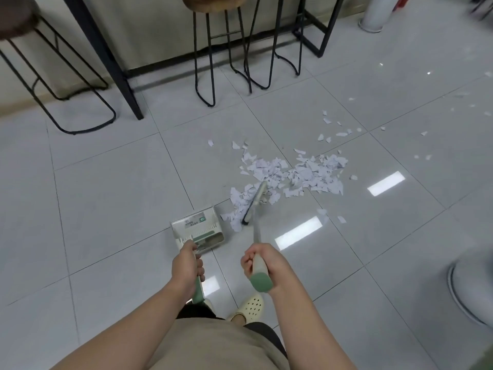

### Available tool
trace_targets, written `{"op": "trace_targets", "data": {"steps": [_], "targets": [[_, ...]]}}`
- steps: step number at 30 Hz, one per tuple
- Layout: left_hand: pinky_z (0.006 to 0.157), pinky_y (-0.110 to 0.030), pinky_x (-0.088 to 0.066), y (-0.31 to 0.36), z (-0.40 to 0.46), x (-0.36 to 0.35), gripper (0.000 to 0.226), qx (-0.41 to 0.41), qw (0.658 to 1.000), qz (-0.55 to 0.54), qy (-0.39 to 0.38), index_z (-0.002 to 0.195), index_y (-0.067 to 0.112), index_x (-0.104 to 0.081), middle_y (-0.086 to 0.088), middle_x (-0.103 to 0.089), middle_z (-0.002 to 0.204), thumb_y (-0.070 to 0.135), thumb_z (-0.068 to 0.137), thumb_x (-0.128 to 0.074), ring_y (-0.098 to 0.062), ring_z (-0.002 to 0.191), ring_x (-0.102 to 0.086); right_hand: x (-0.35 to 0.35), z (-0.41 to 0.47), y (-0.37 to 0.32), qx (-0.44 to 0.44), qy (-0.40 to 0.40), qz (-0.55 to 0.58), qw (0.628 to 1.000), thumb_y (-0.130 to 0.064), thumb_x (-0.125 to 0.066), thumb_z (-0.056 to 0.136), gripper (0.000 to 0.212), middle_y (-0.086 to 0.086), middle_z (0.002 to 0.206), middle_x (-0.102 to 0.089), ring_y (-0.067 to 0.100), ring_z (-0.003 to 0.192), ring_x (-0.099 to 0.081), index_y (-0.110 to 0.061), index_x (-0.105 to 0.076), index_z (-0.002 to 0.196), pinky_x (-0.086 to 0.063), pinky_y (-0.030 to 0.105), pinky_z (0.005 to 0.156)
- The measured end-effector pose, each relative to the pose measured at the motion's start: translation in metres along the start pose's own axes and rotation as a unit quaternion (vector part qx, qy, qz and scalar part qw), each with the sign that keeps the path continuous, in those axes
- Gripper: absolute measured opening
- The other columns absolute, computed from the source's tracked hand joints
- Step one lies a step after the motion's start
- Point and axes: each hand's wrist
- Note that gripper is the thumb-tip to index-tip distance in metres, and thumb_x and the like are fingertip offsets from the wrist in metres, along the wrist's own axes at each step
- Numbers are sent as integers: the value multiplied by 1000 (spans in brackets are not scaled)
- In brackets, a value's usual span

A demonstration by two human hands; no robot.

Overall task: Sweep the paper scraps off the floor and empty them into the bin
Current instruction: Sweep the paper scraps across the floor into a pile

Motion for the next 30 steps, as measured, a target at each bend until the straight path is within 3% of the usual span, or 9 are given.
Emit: {"op": "trace_targets", "data": {"steps": [3, 5, 8, 11, 18, 23, 26, 30], "targets": [[51, -30, -26, -2, 3, 14, 18, 6, 1000, -10, 0, 85, 13, -44, 2, -28, 53, 29, 92, -47, -16, 44, -22, -16, -1, 17, -46, -7, -41, 998, 7, -48, 88, 8, 17, 75, -58, 20, 55, -64, 0, -53, 88, -51, 24, 41], [51, -30, -26, -4, 3, 30, 18, 13, 1000, -12, 3, 83, 14, -44, 3, -28, 52, 29, 92, -47, -16, 44, -22, -30, 2, 31, -60, 0, -65, 996, 3, -54, 92, 14, 18, 77, -60, 19, 52, -65, 3, -52, 106, -52, 24, 40], [51, -29, -26, -13, 1, 55, 22, 28, 999, -16, 8, 82, 11, -47, 2, -31, 51, 30, 93, -49, -16, 44, -24, -46, 8, 50, -104, -30, -51, 993, -6, -58, 95, 11, 6, 65, -52, 7, 35, -47, -6, -48, 92, -43, 16, 33], [51, -29, -26, -21, 3, 76, 23, 38, 999, -34, 2, 82, 10, -48, 1, -31, 52, 29, 94, -50, -17, 46, -25, -52, 20, 59, -105, -32, -61, 992, -9, -61, 95, 21, 0, 53, -45, 6, 33, -41, -10, -47, 79, -38, 15, 31], [49, -28, -24, -7, 6, 97, 17, 47, 995, -87, -1, 78, 17, -40, 3, -27, 53, 27, 89, -50, -16, 44, -22, -37, 45, 52, -65, 38, -63, 995, 1, -51, 92, 22, -2, 50, -36, 8, 32, -37, -11, -48, 74, -38, 16, 32], [49, -28, -24, 4, 9, 76, 21, 47, 994, -99, -3, 74, 20, -36, 4, -24, 54, 28, 87, -49, -15, 41, -21, -21, 52, 9, 3, 136, -109, 985, 4, -44, 90, 19, 1, 42, -37, 12, 28, -37, -10, -47, 77, -36, 16, 32], [49, -27, -24, 5, 8, 57, 19, 36, 995, -91, 4, 75, 19, -39, 3, -26, 56, 27, 89, -49, -16, 45, -21, -29, 58, -10, 37, 160, -184, 969, 6, -42, 85, 23, 8, 51, -45, 19, 42, -44, -8, -43, 66, -41, 22, 43], [49, -28, -26, 14, 6, 23, 19, 30, 995, -92, 22, 79, 15, -45, 4, -27, 52, 29, 92, -48, -14, 43, -23, -52, 59, -28, 66, 121, -171, 976, 8, -39, 86, 19, 11, 68, -47, 20, 56, -47, -7, -44, 76, -45, 25, 48]]}}
Point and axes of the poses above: each hand's wrist, its own z-axis towards the middle knuckle, its own x-axis out of the back of the hand, y = z × x
